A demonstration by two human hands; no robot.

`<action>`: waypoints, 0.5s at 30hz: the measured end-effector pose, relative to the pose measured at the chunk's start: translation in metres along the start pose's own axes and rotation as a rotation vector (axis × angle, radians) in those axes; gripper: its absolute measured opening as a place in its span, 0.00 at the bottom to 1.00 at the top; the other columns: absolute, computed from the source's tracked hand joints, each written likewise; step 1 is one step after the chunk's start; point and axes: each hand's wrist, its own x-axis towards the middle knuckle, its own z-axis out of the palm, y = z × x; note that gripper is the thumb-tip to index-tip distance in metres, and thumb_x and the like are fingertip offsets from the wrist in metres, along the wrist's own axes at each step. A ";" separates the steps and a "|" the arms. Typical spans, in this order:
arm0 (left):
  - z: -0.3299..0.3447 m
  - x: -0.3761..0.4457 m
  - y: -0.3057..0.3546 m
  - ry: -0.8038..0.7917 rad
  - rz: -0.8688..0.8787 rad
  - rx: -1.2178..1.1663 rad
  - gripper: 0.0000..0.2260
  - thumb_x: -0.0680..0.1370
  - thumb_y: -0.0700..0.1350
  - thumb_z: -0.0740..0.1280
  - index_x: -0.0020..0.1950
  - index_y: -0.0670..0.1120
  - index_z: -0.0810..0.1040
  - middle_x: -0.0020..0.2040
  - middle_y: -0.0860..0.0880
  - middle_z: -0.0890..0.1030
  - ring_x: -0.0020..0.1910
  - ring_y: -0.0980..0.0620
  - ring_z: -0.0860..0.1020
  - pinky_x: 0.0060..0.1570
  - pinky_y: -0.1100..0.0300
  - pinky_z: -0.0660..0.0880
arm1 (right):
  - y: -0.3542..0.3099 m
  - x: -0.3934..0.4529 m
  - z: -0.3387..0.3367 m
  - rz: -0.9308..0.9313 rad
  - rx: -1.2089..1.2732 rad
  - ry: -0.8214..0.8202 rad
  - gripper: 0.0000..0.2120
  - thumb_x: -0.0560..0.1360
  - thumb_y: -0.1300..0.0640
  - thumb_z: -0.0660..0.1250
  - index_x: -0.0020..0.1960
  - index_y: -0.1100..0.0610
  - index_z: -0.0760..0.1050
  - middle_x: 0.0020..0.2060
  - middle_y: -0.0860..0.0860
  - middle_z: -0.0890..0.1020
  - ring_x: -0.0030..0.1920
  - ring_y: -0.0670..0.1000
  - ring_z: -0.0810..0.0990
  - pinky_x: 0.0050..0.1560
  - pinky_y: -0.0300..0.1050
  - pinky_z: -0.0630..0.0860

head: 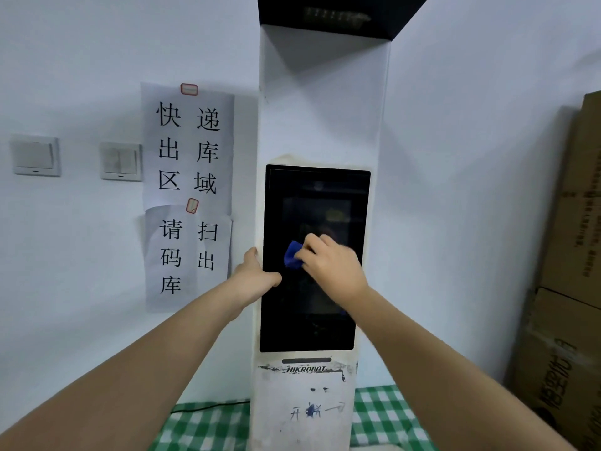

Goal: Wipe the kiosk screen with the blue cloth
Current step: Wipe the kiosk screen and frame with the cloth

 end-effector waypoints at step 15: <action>0.010 -0.001 0.007 0.031 -0.047 0.014 0.40 0.74 0.43 0.64 0.78 0.52 0.42 0.75 0.43 0.60 0.70 0.42 0.66 0.68 0.47 0.68 | 0.027 -0.014 -0.010 0.087 0.072 -0.005 0.09 0.65 0.60 0.77 0.43 0.54 0.82 0.39 0.50 0.77 0.36 0.52 0.78 0.21 0.39 0.67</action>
